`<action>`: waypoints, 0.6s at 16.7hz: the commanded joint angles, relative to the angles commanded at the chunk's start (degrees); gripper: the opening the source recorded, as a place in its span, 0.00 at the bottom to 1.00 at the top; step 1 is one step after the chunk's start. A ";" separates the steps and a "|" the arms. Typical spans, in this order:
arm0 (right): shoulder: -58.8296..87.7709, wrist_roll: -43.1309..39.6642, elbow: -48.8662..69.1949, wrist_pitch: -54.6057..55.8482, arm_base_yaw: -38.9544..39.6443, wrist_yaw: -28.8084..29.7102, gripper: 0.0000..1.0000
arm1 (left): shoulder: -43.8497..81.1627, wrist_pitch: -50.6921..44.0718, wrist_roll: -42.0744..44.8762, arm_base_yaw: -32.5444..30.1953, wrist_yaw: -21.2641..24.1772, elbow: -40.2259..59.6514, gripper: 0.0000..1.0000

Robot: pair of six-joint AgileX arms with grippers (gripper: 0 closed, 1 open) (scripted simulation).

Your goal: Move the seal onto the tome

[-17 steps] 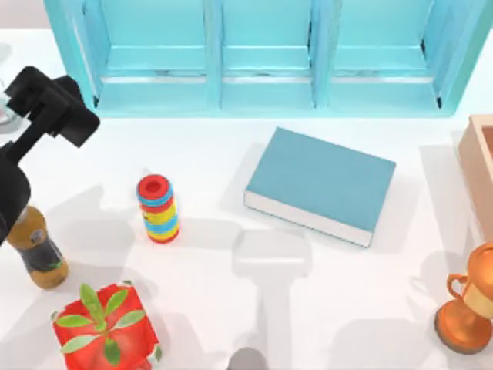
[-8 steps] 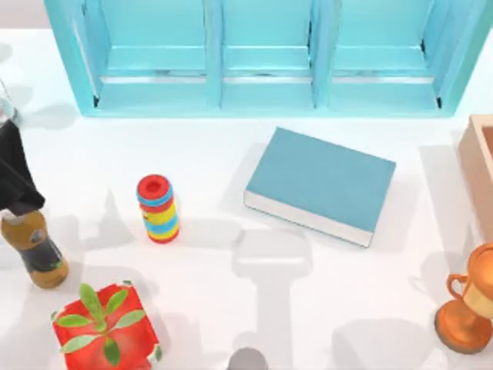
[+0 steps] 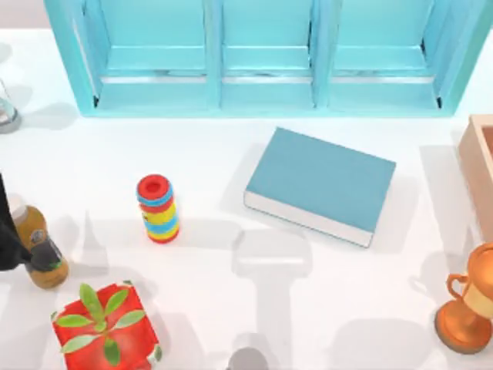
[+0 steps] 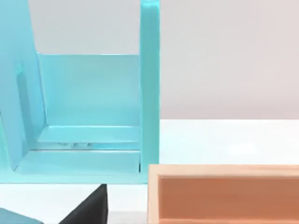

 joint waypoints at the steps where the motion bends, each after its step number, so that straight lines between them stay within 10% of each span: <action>1: 0.00 0.00 0.00 0.00 0.00 0.00 1.00 | -1.56 0.35 2.19 1.76 1.42 -1.95 1.00; 10: 0.00 0.00 0.00 0.00 0.00 0.00 1.00 | -6.29 1.09 8.33 6.96 6.07 -7.30 1.00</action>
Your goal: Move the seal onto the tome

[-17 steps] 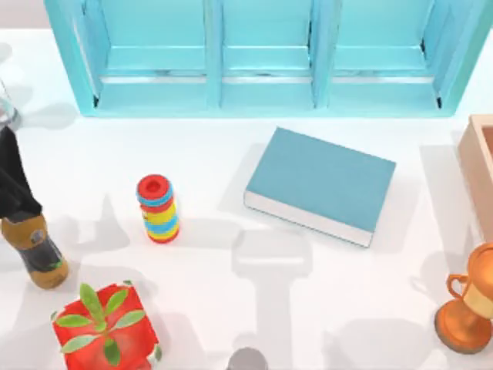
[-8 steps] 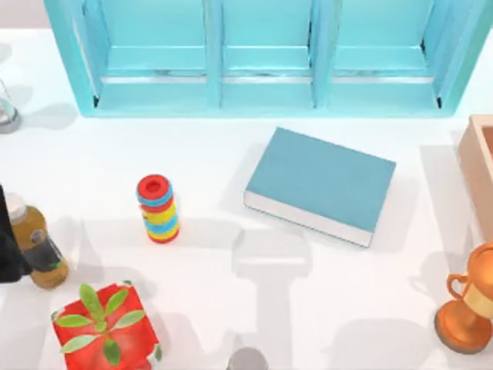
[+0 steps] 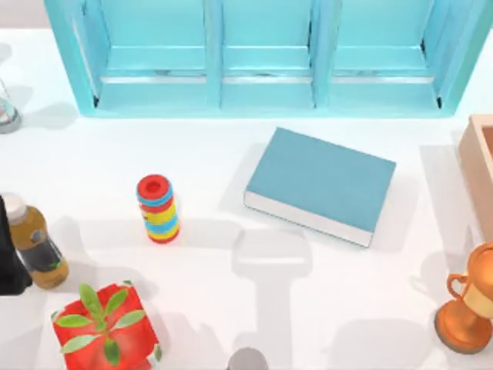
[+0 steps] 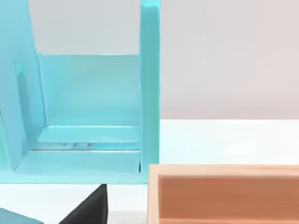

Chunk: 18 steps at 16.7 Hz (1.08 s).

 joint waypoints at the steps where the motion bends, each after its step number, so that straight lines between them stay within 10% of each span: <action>1: 0.00 0.00 0.00 0.00 0.00 0.00 1.00 | 0.00 0.00 0.00 0.00 0.00 0.00 1.00; 18: 52.42 -8.04 44.89 -36.70 -8.58 0.37 1.00 | 0.00 0.00 0.00 0.00 0.00 0.00 1.00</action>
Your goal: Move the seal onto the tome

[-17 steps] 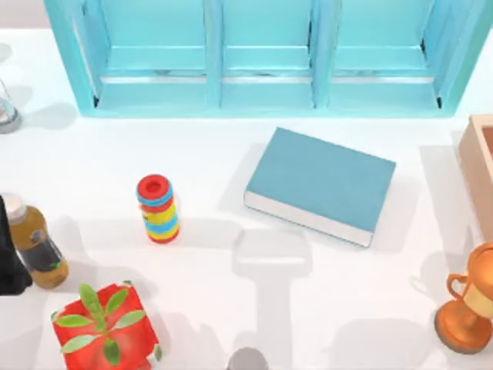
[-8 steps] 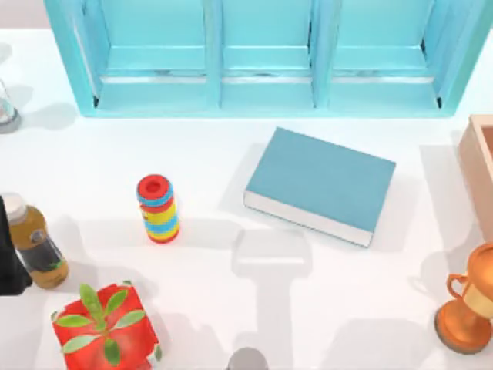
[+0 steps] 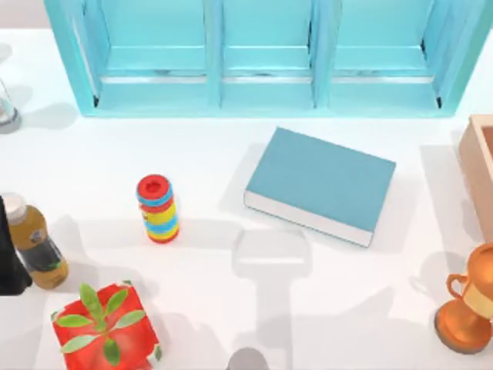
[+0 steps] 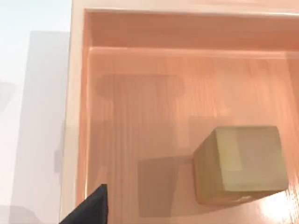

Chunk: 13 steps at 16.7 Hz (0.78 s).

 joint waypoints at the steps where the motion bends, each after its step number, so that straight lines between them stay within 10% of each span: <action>1: 5.18 -0.80 4.36 -3.59 -0.83 0.00 1.00 | 0.00 0.00 0.00 0.00 0.00 0.00 1.00; 13: 51.46 -7.58 42.49 -34.99 -7.78 -0.27 1.00 | 0.00 0.00 0.00 0.00 0.00 0.00 1.00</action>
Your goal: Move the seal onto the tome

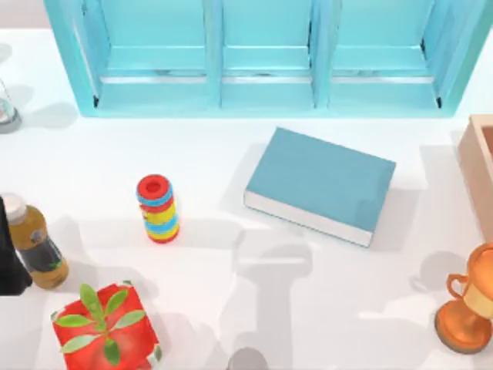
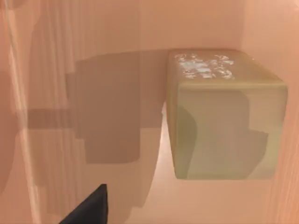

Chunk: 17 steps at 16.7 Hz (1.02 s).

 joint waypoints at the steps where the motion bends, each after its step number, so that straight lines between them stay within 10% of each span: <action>1: 1.09 -0.15 0.90 -0.75 -0.16 -0.01 1.00 | 0.00 0.00 0.00 0.00 0.00 0.00 1.00; 17: 6.43 0.04 -13.67 18.95 -0.05 0.01 1.00 | 0.00 0.00 0.00 0.00 0.00 0.00 1.00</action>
